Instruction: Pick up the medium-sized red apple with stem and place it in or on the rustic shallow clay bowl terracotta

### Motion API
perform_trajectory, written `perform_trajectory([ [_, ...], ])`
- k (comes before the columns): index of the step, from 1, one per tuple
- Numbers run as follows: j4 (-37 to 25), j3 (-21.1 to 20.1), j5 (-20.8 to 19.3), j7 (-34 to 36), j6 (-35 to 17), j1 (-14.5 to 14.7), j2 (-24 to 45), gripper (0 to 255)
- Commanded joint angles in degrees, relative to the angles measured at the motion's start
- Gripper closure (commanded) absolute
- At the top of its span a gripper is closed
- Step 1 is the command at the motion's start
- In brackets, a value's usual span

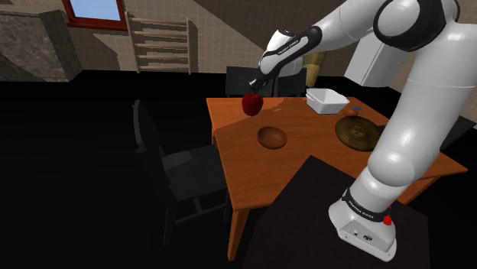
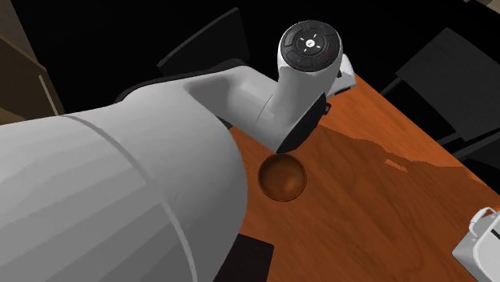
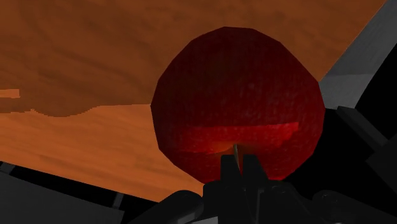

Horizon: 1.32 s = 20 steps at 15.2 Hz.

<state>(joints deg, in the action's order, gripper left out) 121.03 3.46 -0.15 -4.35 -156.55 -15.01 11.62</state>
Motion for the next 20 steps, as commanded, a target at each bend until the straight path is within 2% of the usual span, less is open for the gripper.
perform_trajectory([
  [1, -0.16, 0.03, -0.06, 0.01, 1.1, 0.01, -0.94, 255],
  [8, 13.58, 1.27, 0.79, -4.15, 2.76, -1.96, -16.37, 255],
  [15, 24.2, 3.64, 0.06, -8.04, 8.31, -4.06, -32.57, 255],
  [20, 26.45, 4.04, 0.28, -8.56, 5.16, -3.98, -31.66, 255],
])
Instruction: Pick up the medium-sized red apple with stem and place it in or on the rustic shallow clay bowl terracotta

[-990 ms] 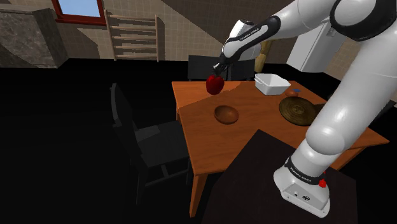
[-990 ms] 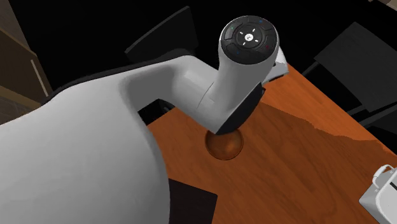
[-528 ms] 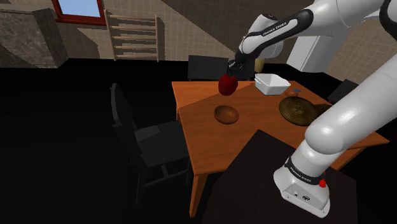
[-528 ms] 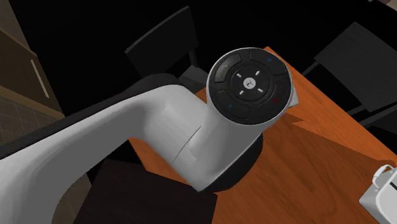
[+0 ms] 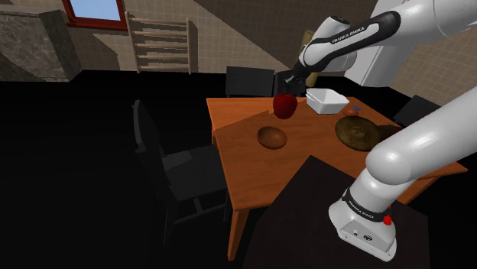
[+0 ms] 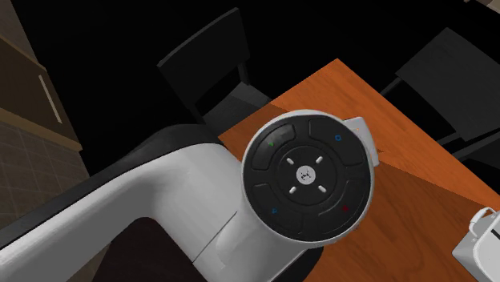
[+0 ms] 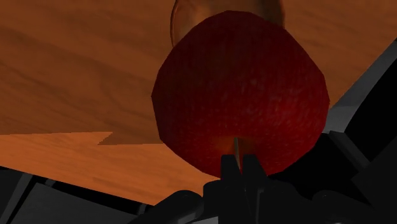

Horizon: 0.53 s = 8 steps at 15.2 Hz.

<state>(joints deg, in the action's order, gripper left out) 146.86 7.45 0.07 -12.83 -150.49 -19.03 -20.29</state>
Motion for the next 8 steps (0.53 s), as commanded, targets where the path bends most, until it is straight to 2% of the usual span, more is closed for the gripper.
perform_trajectory([
  [1, 1.04, 0.13, 0.14, -0.18, -1.8, 0.09, 0.73, 255],
  [8, 3.63, 0.77, 1.13, -1.12, -8.17, 0.72, 4.53, 255],
])
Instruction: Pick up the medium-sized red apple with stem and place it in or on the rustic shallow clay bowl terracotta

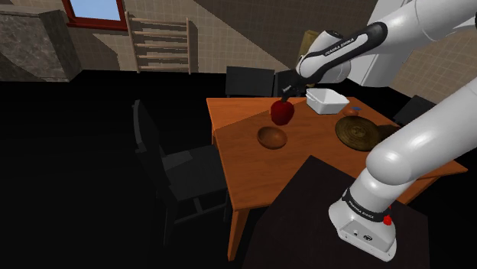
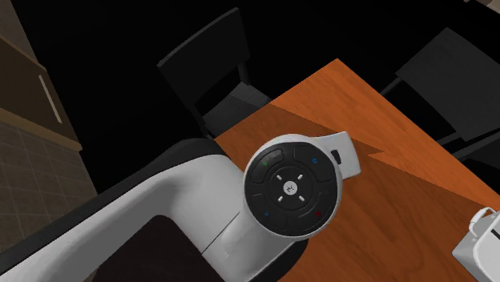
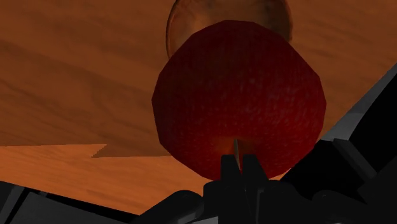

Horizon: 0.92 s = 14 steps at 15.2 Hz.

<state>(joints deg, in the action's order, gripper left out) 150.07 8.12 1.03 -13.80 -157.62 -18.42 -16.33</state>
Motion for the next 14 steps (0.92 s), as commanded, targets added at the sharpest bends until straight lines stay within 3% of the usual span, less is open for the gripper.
perform_trajectory([
  [1, 0.74, 0.21, 0.37, -0.33, -1.96, 0.24, 1.18, 255],
  [9, 2.73, 1.47, 3.11, -2.62, -9.44, 1.87, 6.7, 255],
  [14, 3.43, 2.79, 7.02, -5.74, -14.09, 3.91, 10.7, 255],
])
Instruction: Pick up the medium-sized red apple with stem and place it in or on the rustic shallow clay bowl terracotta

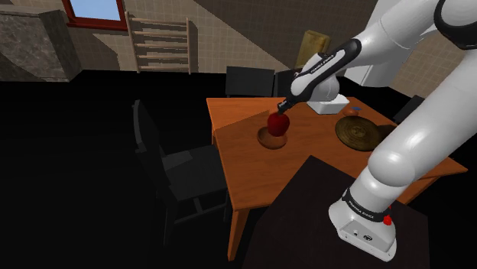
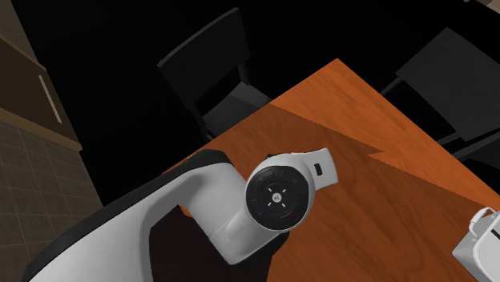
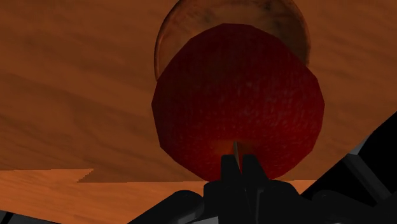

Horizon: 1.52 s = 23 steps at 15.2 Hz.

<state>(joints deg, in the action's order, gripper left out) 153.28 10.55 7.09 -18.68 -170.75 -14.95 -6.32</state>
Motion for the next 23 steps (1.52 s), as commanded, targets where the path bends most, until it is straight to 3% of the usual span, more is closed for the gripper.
perform_trajectory([
  [1, 0.32, 0.8, 2.75, -2.27, -2.23, 1.22, 1.88, 255],
  [9, 0.31, 0.74, 2.76, -2.29, -2.23, 1.17, 1.88, 255],
  [10, 0.31, 0.74, 2.76, -2.28, -2.23, 1.17, 1.89, 0],
  [15, 0.31, 0.74, 2.76, -2.28, -2.23, 1.17, 1.89, 0],
  [18, 2.28, -1.15, -4.17, 2.93, 3.95, -2.27, -6.36, 0],
  [23, 2.62, -1.73, -4.96, 3.51, 5.71, -3.06, -8.46, 0],
])
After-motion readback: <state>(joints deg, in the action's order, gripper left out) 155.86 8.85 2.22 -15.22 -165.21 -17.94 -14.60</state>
